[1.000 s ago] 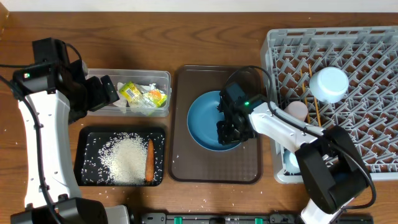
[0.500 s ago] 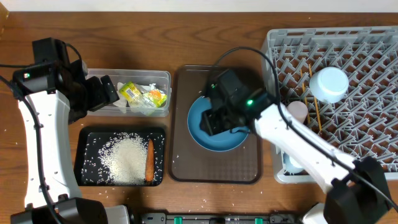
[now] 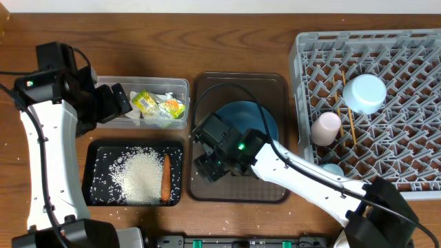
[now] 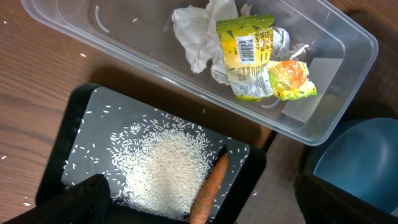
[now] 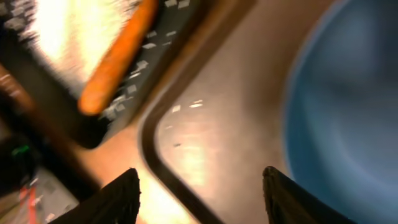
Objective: Sort waste into correct bins and load items into the dishwasher rack
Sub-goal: 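Lift and tilt the blue plate up off the tray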
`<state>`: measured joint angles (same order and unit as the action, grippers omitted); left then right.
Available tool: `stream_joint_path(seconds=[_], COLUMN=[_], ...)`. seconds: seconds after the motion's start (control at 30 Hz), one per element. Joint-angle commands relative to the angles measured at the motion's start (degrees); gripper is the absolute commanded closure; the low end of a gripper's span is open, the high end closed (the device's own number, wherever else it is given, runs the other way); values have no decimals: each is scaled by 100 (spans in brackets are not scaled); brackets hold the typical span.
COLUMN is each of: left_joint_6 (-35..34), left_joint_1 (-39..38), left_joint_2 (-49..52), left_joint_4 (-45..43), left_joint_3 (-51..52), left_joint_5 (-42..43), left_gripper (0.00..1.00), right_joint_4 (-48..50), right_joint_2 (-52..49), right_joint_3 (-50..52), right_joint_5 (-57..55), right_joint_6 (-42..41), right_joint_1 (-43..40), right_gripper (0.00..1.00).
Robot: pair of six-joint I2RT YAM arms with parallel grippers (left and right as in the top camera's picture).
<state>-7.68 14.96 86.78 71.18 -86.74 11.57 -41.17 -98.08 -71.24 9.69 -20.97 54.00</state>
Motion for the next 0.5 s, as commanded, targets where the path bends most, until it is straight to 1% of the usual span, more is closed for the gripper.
stream_joint_path(seconds=[0.0,0.1,0.13,0.2,0.27,0.33,0.47], left_joint_6=[-28,-26,-26,-28,-26,-28,-26], left_joint_1=[24,24,24,24,24,24,24], left_joint_2=[22,22,22,22,22,22,22], left_joint_4=[17,17,17,17,17,17,17], left_joint_3=[22,22,22,22,22,22,22], left_joint_5=[-72,-72,-72,-72,-72,-72,-72], left_gripper=[3,3,3,3,3,3,3], right_joint_4=[-131,-407,-496,-717,-955,-1123,-1182], right_joint_2=[111,240,260,254,203,142,109], right_joint_3=[-20,-61,-61,-59,-57,-28,103], right_joint_5=[-914,-992,-992,-1016,-1211,-1449,-1941], right_joint_6=[-439,-579,-662,-800,-935,-1056,-1386], right_joint_1=[-225,-603,-732,-1034,-1270,-1443,-1578], right_gripper=[41,51,57,64,66,66,70])
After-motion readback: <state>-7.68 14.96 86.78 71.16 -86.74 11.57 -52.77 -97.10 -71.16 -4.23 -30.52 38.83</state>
